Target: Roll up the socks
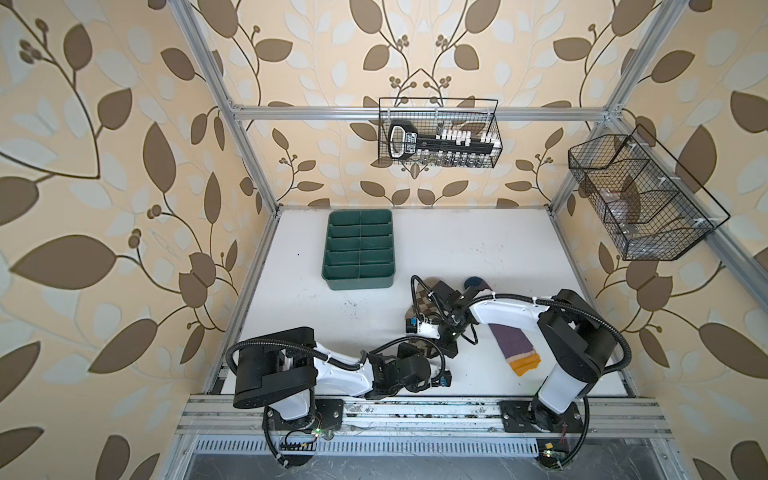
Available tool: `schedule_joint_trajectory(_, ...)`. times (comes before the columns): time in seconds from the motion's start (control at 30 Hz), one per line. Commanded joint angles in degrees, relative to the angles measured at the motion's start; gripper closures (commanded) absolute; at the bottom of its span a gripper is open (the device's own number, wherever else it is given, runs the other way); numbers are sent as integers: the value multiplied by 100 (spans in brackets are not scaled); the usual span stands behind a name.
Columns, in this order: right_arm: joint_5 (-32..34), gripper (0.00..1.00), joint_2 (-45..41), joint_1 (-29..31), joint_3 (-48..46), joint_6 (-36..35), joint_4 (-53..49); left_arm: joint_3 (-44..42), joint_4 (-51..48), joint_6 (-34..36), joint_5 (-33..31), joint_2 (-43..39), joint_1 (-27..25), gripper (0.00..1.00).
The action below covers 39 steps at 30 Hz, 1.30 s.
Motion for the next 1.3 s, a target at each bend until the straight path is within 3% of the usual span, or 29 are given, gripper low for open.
schedule_joint_trajectory(0.0, 63, 85, -448, -30, -183, -39, -165, 130, -1196, -207, 517, -238, 277, 100)
schedule_joint_trajectory(0.17, 42, 74, -1505, -523, -388, 291, 592, 383, -2172, -323, 1544, -551, 698, 100)
schedule_joint_trajectory(0.27, 237, 73, -2181, -812, -619, 548, 1169, 505, -2385, -317, 1853, -730, 850, 100)
schedule_joint_trajectory(0.47, 2401, 73, -3799, -1719, -1332, 1751, 3196, 1043, -3182, -311, 2658, -427, 1203, 100)
schedule_joint_trajectory(0.53, 2798, 73, -4459, -1960, -1599, 1986, 3675, 1336, -3562, -330, 3069, -289, 1403, 100)
schedule_joint_trajectory(0.6, 2907, 73, -5107, -2007, -1847, 1912, 3960, 1720, -4053, -357, 3504, -88, 1610, 100)
schedule_joint_trajectory(0.73, 2259, 62, -6018, -1831, -2069, 1413, 3914, 2389, -4775, -345, 4203, 423, 1965, 100)
schedule_joint_trajectory(0.87, 2820, 66, -6238, -757, -1882, 188, 3082, 2868, -5332, -214, 4672, 790, 2245, 100)
schedule_joint_trajectory(1.0, 4380, 65, -6198, 1376, -2003, -1593, 2391, 3193, -5677, -133, 4899, 1085, 2369, 100)
schedule_joint_trajectory(1.07, 5252, 62, -6075, 2377, -2140, -2155, 2177, 3292, -5756, -134, 4929, 1183, 2386, 100)
schedule_joint_trajectory(1.13, 5967, 60, -5873, 3115, -2228, -2351, 2018, 3394, -5849, -117, 4991, 1264, 2421, 100)
schedule_joint_trajectory(1.27, 6505, 59, -5499, 3870, -2295, -2242, 1792, 3486, -5921, -140, 5044, 1352, 2475, 100)
